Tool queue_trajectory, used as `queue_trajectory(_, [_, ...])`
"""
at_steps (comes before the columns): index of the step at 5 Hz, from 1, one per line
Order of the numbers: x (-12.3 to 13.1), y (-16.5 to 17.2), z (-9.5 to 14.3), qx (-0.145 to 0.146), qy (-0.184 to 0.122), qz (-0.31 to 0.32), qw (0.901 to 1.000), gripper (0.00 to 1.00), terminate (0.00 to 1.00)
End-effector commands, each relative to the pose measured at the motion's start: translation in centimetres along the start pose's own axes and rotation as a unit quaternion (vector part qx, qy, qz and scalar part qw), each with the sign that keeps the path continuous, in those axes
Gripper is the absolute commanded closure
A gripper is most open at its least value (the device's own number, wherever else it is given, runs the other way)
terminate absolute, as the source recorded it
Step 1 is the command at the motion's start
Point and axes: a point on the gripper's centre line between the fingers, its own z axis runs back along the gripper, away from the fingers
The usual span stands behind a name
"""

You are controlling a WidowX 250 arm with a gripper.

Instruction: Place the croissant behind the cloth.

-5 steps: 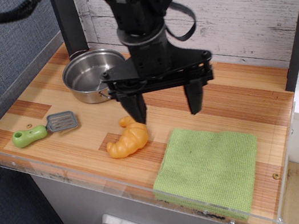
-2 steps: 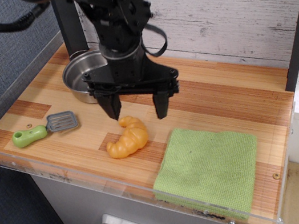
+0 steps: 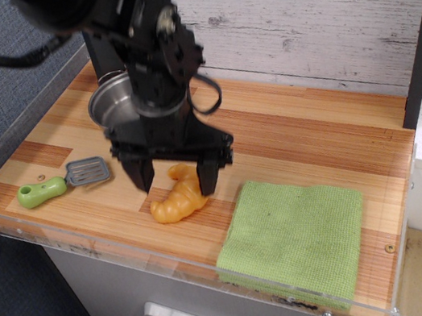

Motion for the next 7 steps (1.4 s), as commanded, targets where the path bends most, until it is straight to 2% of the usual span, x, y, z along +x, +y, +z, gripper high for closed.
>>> queue_trajectory(1, [0.2, -0.7, -1.6, -0.015, 0.011, -0.016, 0.9997, 0.00, 0.00])
queue_trajectory(2, [0.2, -0.7, -1.8, -0.009, 0.006, -0.021, 0.9997, 1.00, 0.00])
queue_trajectory(4, [-0.1, -0.5, -1.9, -0.013, 0.005, -0.013, 0.9998, 1.00, 0.00])
queue_trajectory(5, [0.0, -0.5, -1.7, -0.034, 0.007, -0.009, 0.9994, 1.00, 0.00])
queue_trajectory(6, [1.1, -0.1, 0.1, -0.050, -0.006, 0.010, 0.9987, 1.00, 0.00])
queue_trajectory(7, [2.8, -0.2, 2.6, -0.060, -0.032, 0.013, 0.9976, 1.00, 0.00])
